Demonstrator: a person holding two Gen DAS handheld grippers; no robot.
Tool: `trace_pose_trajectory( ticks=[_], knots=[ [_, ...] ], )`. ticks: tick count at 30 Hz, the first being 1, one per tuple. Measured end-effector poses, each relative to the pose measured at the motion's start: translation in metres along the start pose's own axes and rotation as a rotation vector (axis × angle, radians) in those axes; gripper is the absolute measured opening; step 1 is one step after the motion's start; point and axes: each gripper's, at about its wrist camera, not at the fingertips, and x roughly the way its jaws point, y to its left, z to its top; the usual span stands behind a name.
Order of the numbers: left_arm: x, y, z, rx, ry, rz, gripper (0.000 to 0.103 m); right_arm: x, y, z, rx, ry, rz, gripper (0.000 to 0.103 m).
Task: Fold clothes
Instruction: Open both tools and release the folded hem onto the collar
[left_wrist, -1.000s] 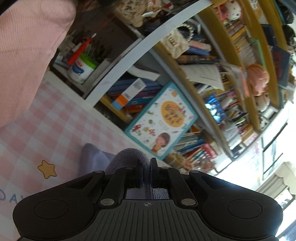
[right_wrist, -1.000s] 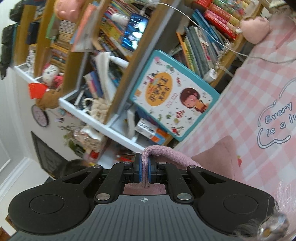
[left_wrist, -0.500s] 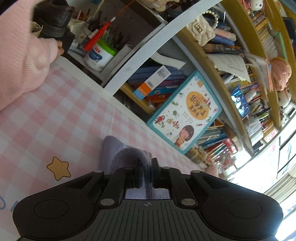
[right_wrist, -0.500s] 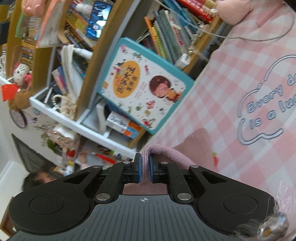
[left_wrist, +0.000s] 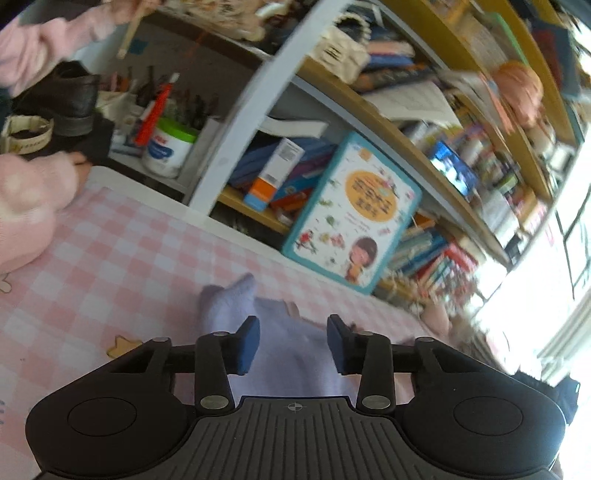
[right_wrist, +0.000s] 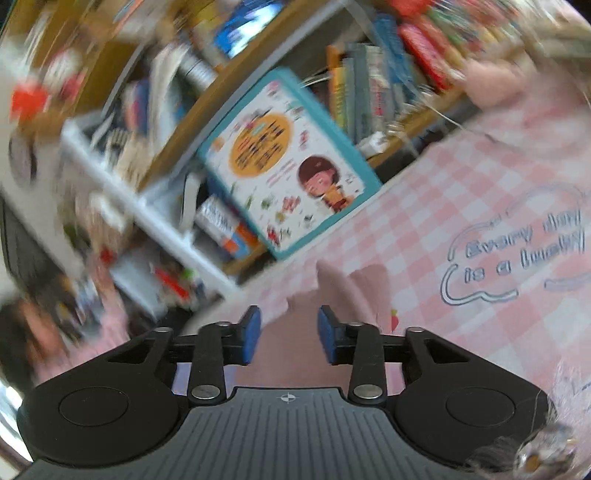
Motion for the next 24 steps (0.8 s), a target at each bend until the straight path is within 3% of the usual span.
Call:
trace_pose_trajectory(
  ticks=[4,7,11,14,19,21,22,23,24],
  knots=[
    [0.003,-0.009,-0.007,0.056,0.027,-0.003,0.035,0.009,0.037,-0.012,-0.261,0.082,-0.089,0.02],
    [0.013,-0.011,-0.006,0.086,0.037,0.016,0.035,0.021,0.051,-0.017,-0.386,0.099,-0.151,0.02],
    [0.033,-0.01,0.0,0.193,0.043,0.148,0.038,0.045,0.047,-0.012,-0.5,0.085,-0.271,0.02],
    [0.056,-0.007,0.006,0.29,0.075,0.242,0.043,0.063,0.034,-0.006,-0.514,0.098,-0.312,0.03],
    [0.09,0.005,0.012,0.35,0.136,0.315,0.043,0.093,0.012,0.006,-0.536,0.119,-0.381,0.03],
    [0.099,0.01,0.013,0.34,0.161,0.311,0.042,0.101,0.007,0.008,-0.527,0.141,-0.354,0.024],
    [0.103,0.014,0.013,0.329,0.18,0.305,0.036,0.104,0.005,0.01,-0.513,0.163,-0.337,0.009],
    [0.106,0.018,0.013,0.318,0.2,0.29,0.016,0.108,0.002,0.011,-0.499,0.186,-0.319,0.005],
    [0.108,0.021,0.013,0.299,0.21,0.273,0.014,0.105,0.002,0.014,-0.481,0.181,-0.311,0.005]
  ],
)
